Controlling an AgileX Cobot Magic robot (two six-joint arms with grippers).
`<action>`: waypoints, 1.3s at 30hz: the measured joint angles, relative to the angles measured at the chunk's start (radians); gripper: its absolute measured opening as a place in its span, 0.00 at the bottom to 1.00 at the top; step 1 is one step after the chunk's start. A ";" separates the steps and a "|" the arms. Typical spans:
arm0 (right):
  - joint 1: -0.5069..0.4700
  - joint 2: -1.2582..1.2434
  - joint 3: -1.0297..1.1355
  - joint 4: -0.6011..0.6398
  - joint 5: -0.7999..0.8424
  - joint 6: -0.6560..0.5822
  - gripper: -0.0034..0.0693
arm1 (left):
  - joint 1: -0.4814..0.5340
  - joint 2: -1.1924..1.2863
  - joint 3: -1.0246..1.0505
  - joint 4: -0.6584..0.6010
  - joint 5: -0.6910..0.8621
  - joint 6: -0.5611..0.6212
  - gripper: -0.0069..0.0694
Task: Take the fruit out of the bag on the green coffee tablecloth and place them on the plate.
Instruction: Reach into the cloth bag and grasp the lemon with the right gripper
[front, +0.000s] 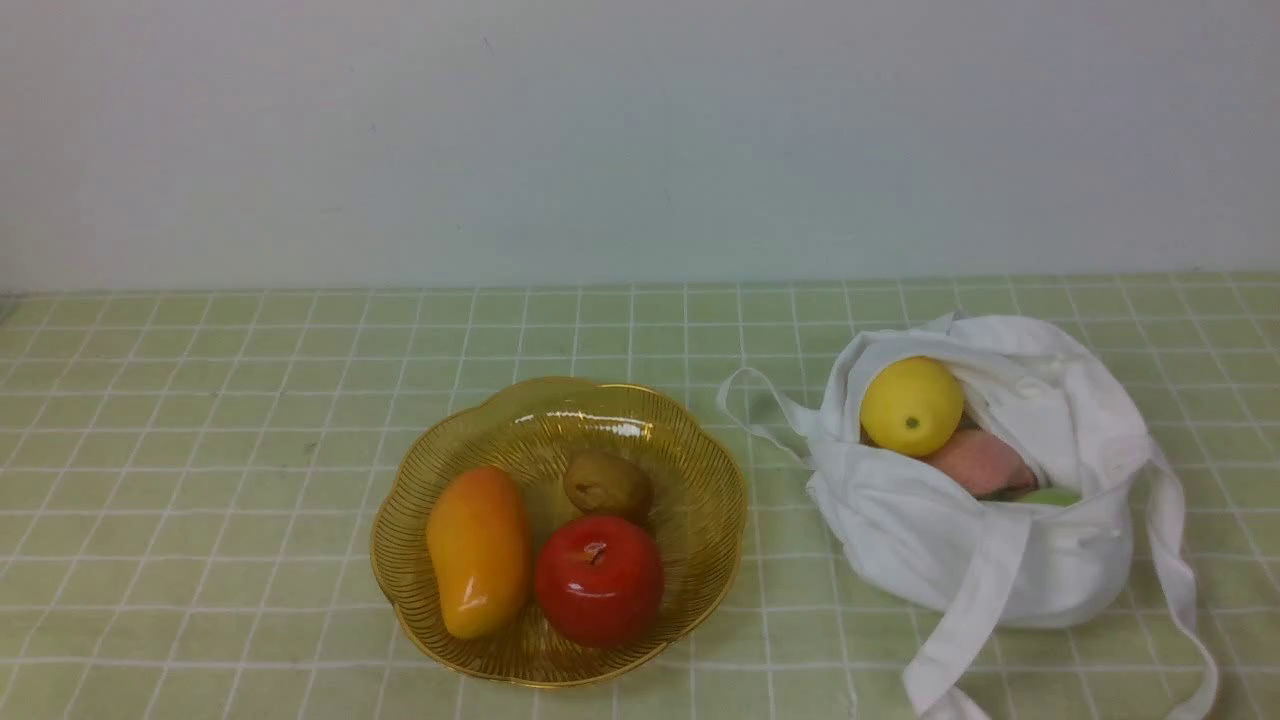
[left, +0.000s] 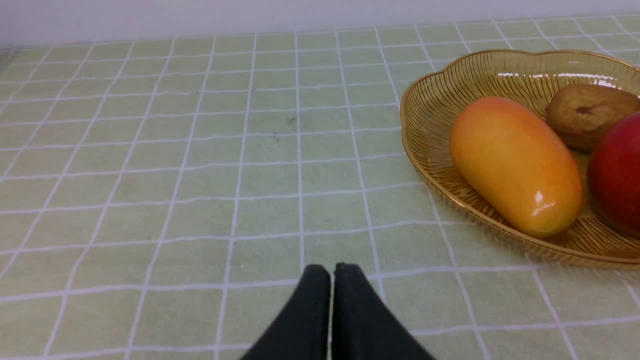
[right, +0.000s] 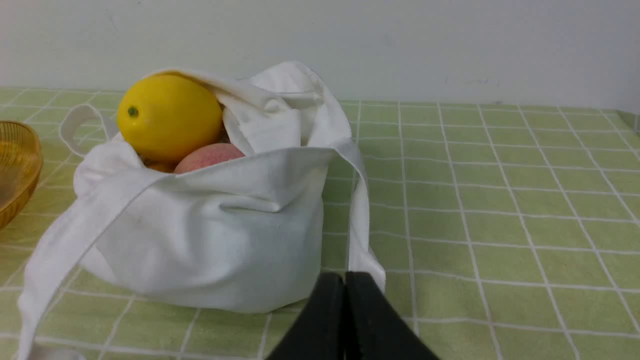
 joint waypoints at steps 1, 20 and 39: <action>0.000 0.000 0.000 0.000 0.000 0.000 0.03 | 0.000 0.000 0.000 0.000 0.000 0.000 0.08; 0.000 0.000 0.000 0.000 0.000 -0.001 0.03 | 0.000 0.000 0.000 0.000 0.000 0.000 0.08; 0.000 0.000 0.008 0.447 -0.463 0.130 0.03 | 0.000 0.000 0.000 0.000 0.000 0.000 0.08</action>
